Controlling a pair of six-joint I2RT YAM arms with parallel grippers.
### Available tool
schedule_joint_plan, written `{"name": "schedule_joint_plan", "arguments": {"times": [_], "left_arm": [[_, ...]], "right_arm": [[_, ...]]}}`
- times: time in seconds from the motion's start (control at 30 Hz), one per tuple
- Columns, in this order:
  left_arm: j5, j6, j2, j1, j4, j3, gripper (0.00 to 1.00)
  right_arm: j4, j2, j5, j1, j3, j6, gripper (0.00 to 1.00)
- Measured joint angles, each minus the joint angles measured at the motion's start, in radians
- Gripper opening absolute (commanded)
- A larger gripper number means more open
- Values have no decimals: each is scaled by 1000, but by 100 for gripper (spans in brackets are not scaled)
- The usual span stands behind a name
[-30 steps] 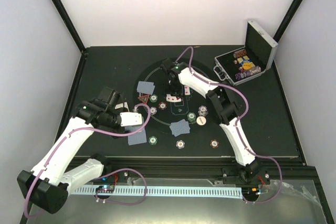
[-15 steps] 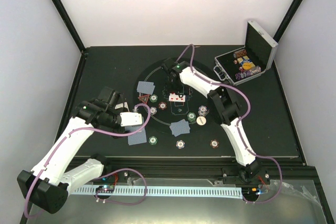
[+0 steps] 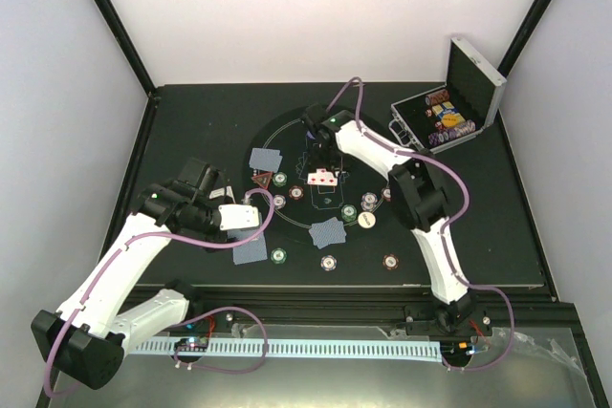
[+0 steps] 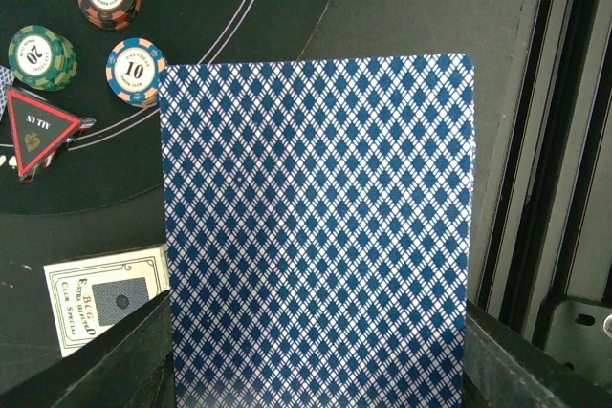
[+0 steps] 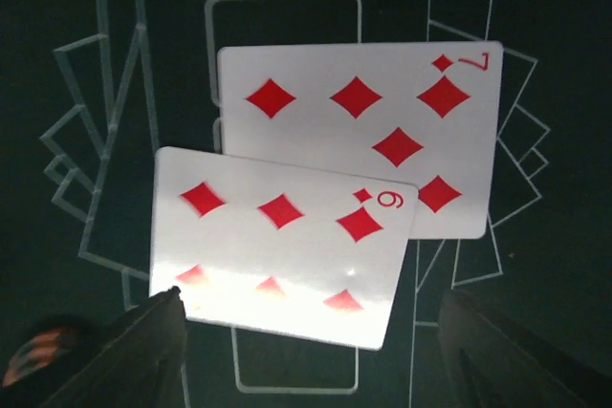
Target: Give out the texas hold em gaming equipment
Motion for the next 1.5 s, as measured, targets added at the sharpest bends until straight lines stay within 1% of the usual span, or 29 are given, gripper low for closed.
{"name": "schedule_joint_plan", "arguments": {"times": [0.1,0.2,0.27,0.4,0.47,0.53,0.6,0.67,0.73,0.97,1.13,1.3,1.5], "left_arm": [[0,0,2,0,-1,3,2],[0,0,3,0,-2,11,1],[0,0,2,0,-2,14,2],[2,0,6,0,-2,16,2],[6,0,14,0,-3,24,2],[14,-1,22,0,-2,35,2],[23,-1,24,0,-2,46,2],[28,-1,24,0,1,49,1],[32,-1,24,0,1,49,2],[37,-1,24,0,1,50,2],[38,-1,24,0,1,51,2],[38,-1,24,0,1,51,2],[38,-1,24,0,-1,52,1]], "right_arm": [[36,-75,-31,-3,-51,-2,74],[123,-207,-101,-3,-188,-5,93],[192,-328,-158,-3,-308,-1,100],[396,-612,-338,-3,-586,47,100],[513,-717,-439,0,-702,88,97],[647,-796,-540,10,-822,148,95],[766,-835,-618,31,-924,213,93],[872,-843,-681,66,-1005,283,90],[941,-835,-726,106,-1047,335,87],[1172,-758,-822,215,-1031,477,80],[1272,-678,-846,263,-988,543,76],[1334,-607,-863,305,-943,588,70],[1394,-528,-880,324,-904,635,56]]}}
